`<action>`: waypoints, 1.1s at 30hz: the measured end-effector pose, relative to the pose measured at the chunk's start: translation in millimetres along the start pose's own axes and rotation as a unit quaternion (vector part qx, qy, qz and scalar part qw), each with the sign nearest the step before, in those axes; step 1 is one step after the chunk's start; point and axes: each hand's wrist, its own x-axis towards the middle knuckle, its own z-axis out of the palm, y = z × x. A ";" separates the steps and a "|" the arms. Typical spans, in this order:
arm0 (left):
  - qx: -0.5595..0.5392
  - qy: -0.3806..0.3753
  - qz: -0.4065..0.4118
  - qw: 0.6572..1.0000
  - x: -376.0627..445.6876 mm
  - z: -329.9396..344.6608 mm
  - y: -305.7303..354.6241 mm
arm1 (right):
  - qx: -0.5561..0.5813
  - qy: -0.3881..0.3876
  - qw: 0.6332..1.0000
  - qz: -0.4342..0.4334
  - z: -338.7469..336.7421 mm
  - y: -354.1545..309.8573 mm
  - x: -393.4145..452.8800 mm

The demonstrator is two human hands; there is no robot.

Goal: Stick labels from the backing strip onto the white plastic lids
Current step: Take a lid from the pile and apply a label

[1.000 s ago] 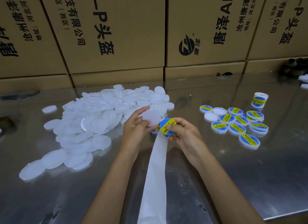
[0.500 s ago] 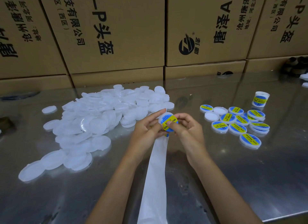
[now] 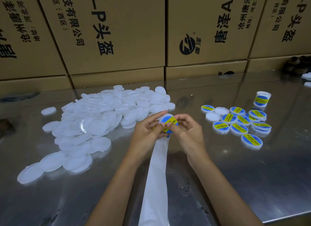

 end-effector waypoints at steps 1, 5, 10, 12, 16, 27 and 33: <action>0.001 -0.001 0.001 1.000 0.3 -0.3 -0.6 | -0.001 0.000 1.000 0.000 0.1 0.1 0.0; 0.006 0.002 0.004 1.000 0.4 -1.3 -2.9 | -0.004 -0.001 1.000 -0.002 0.3 0.1 -0.7; 0.000 0.037 0.000 0.999 1.8 -0.6 -5.6 | -0.013 0.009 1.000 -0.009 1.2 0.8 -0.5; -0.004 0.042 -0.006 0.999 2.6 -1.3 -5.6 | -0.019 0.011 1.000 -0.019 1.9 1.1 -0.4; -0.004 0.046 -0.012 0.999 2.2 -1.8 -3.2 | -0.031 0.014 0.999 -0.023 1.4 1.3 -0.2; -0.001 0.053 -0.021 0.998 1.5 -2.3 -1.3 | -0.129 0.039 0.986 -0.099 2.9 -0.2 -3.6; -0.040 0.057 -0.048 0.996 1.8 -2.8 4.0 | -0.210 0.027 0.969 -0.128 0.2 5.0 -4.7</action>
